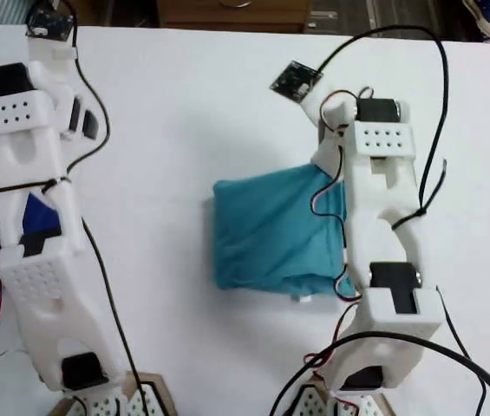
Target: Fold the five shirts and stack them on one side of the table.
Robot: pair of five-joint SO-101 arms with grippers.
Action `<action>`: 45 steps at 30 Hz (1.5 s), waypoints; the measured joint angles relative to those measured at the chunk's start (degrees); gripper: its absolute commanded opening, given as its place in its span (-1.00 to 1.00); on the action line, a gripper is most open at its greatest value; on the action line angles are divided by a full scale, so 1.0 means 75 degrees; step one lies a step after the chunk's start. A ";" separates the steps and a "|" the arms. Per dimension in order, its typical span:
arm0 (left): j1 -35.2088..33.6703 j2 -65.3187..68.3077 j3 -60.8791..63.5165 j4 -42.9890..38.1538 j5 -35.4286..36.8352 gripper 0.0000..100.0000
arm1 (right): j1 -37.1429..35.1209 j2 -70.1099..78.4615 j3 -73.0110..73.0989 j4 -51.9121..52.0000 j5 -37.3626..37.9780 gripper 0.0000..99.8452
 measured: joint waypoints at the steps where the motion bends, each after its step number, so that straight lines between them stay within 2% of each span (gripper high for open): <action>1: 0.0000 0.0000 0.0000 0.0000 0.0000 -0.55 | 0.0000 0.0117 -0.0141 0.0000 0.0000 -0.96; 12: 0.0000 0.0000 0.0000 0.0000 0.0000 -0.54 | -0.0234 0.1196 -0.1043 0.0352 0.0000 -0.95; 14: 0.0000 0.0000 0.0000 0.0000 0.0000 -0.54 | -0.0246 0.1301 -0.1043 0.0527 0.0000 -0.85; 17: 0.0000 0.0000 0.0000 0.0000 0.0000 -0.54 | -0.0246 0.1336 -0.1043 0.0785 0.0000 -0.56; 19: 0.0000 0.0000 0.0000 0.0000 0.0000 -0.54 | -0.0246 0.1336 -0.1114 0.0973 0.0000 -0.45; 25: 0.0000 0.0000 0.0000 0.0000 0.0000 -0.54 | -0.0094 0.1336 -0.1711 0.1383 -0.0164 -0.50; 30: 0.0000 0.0000 0.0000 0.0000 0.0000 -0.54 | -0.0094 0.1196 -0.1793 0.1547 -0.1231 -0.50; 37: 0.0000 0.0000 0.0000 0.0000 0.0000 -0.54 | 0.0129 0.1149 -0.1793 0.2297 -0.1676 -0.50; 41: 0.0000 0.0281 -0.0082 0.0000 0.0000 -0.54 | 0.0328 0.1149 -0.1547 0.2544 -0.2426 -0.50; 45: 0.0000 0.0516 -0.0094 -0.0070 0.0000 -0.55 | 0.0199 0.1149 -0.1055 0.2555 -0.2309 -0.50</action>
